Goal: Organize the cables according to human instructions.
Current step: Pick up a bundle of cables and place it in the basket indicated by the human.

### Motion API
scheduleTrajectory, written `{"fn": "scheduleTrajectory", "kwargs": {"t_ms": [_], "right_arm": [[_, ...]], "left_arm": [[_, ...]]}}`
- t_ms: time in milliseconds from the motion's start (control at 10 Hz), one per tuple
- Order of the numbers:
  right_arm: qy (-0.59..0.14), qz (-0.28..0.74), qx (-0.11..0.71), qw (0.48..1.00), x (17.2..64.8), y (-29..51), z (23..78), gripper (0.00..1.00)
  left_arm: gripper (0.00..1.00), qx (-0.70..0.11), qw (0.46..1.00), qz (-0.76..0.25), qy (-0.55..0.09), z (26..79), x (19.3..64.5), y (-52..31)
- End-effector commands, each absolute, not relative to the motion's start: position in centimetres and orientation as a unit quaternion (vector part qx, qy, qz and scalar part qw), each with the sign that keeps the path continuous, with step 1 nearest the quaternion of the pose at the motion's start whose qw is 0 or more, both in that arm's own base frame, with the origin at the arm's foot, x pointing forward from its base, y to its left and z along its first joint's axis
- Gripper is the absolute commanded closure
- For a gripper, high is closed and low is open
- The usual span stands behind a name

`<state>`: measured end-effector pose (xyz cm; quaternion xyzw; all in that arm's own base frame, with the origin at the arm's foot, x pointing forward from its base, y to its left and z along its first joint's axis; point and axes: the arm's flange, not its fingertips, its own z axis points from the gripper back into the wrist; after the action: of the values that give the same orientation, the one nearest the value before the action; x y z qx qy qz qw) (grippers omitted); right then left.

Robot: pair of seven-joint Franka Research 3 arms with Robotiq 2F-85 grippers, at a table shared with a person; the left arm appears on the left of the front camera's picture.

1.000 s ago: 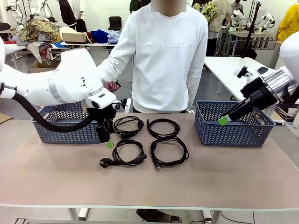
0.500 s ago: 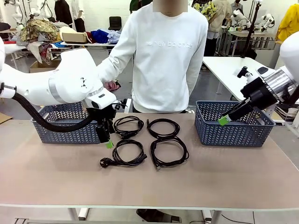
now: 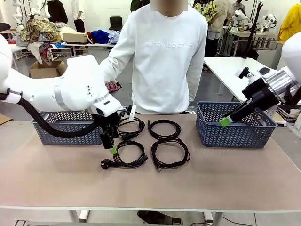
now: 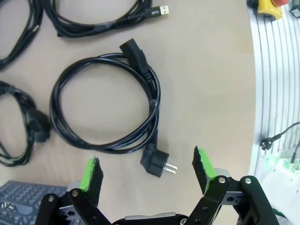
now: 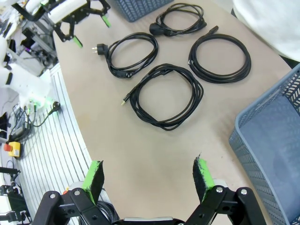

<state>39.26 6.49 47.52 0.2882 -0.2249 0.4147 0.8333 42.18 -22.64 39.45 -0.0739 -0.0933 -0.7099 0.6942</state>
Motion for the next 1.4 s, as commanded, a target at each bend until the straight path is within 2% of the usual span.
{"fn": "scheduleTrajectory", "kwargs": {"t_ms": [0,700,1300], "right_arm": [[-0.237,0.419,0.299,0.824,39.5,6.5,47.7,0.00],[-0.237,0.419,0.299,0.824,39.5,6.5,47.7,0.00],[-0.237,0.419,0.299,0.824,39.5,6.5,47.7,0.00]], "left_arm": [[0.00,-0.046,0.690,-0.718,-0.079,37.6,41.6,-23.7],[0.00,-0.027,0.679,-0.732,-0.050,33.3,40.6,-27.2],[0.00,-0.021,0.681,-0.731,-0.041,31.5,41.7,-28.4]]}}
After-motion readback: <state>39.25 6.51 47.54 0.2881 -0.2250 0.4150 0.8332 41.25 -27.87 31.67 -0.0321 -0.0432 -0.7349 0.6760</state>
